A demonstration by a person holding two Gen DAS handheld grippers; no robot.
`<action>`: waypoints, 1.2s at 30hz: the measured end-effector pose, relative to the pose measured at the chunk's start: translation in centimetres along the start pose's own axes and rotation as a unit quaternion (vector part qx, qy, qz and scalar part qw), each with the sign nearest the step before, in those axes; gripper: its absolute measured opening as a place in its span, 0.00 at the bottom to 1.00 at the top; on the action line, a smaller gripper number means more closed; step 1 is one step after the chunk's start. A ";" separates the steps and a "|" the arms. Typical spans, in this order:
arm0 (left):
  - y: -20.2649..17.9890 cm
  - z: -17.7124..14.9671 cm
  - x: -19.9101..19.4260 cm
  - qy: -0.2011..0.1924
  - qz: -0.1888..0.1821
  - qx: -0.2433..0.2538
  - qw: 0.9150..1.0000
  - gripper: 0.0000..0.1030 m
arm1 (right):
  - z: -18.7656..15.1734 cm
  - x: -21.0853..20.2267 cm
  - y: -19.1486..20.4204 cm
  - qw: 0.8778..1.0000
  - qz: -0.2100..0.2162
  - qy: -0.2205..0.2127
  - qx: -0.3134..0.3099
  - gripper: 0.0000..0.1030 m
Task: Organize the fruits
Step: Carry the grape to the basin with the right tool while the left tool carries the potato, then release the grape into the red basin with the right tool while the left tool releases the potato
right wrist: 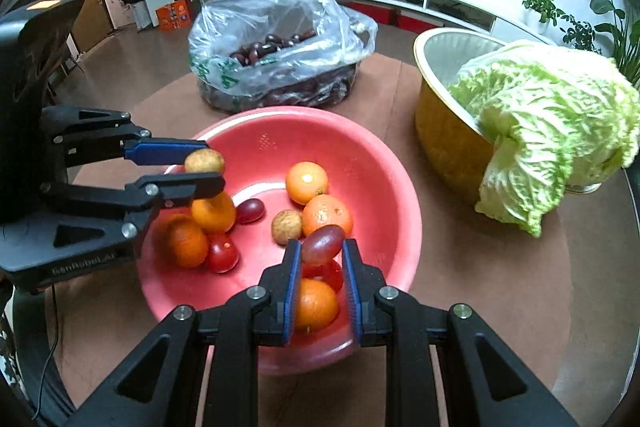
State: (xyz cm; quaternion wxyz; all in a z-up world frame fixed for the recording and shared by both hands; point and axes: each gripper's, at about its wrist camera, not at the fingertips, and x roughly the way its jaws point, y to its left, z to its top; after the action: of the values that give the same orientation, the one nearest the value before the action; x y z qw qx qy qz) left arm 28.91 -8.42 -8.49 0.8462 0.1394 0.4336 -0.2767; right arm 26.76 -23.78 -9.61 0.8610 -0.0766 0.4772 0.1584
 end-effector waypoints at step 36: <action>-1.3 -3.5 -10.6 -0.163 0.091 -0.051 0.981 1.00 | -3.3 -9.3 3.0 0.996 -0.042 -0.078 0.029 0.73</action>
State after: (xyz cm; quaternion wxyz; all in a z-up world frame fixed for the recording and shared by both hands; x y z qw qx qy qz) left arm 20.83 -4.11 -1.97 0.9333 0.0879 0.2888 -0.1946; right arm 18.52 -23.75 -3.45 0.9035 -0.0591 0.4092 0.1132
